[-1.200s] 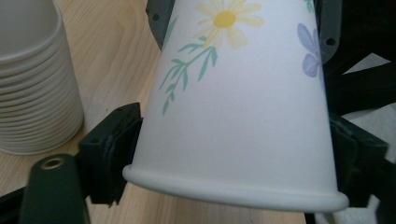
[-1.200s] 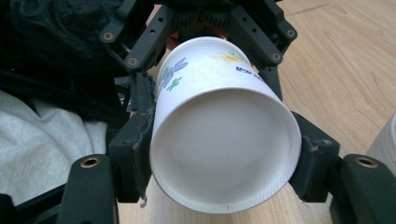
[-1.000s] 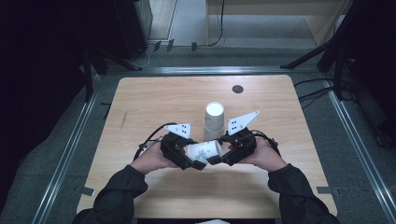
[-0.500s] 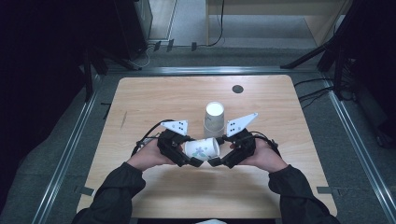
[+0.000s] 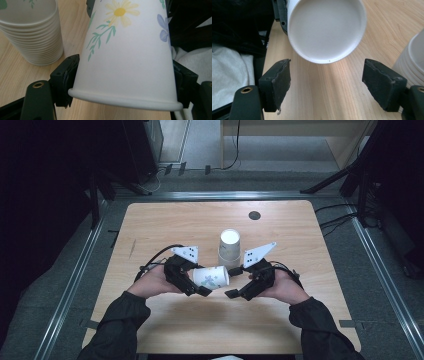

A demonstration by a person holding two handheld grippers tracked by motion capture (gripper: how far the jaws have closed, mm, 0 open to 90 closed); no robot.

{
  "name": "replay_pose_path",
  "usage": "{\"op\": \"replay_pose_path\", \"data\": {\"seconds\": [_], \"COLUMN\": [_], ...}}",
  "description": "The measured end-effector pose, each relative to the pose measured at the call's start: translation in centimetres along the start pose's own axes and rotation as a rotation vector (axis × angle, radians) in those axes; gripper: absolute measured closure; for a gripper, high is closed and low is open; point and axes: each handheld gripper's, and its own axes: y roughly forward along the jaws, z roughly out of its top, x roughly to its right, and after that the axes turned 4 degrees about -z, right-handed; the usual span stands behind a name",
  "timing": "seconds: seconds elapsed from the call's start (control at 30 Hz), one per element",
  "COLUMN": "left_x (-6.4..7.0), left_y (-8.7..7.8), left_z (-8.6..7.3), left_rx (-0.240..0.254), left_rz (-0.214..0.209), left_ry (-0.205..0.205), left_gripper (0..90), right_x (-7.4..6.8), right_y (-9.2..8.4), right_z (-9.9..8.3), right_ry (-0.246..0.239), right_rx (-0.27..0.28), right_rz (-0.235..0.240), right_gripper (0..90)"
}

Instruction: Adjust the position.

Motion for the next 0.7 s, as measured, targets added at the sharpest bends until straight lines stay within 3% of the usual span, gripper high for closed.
{"op": "replay_pose_path", "data": {"seconds": [0.37, 0.53, 0.7], "left_x": [-0.1, 0.0, 0.1], "left_y": [-0.7, -0.3, 0.5], "left_z": [0.5, 0.8, 1.1], "left_rx": [-0.107, -0.168, -0.24], "left_rz": [0.045, 0.054, 0.06], "left_ry": [0.005, 0.026, 0.018], "left_gripper": [23.3, 23.3, 23.3], "right_x": [0.2, 0.2, 0.1], "right_y": [0.3, 0.4, 0.7], "right_z": [-0.1, -0.1, 0.0], "right_ry": [-0.003, -0.012, -0.022], "right_rx": [-0.009, -0.01, -0.021], "right_rz": [-0.018, -0.022, -0.027], "right_gripper": [23.1, 23.2, 23.2]}}
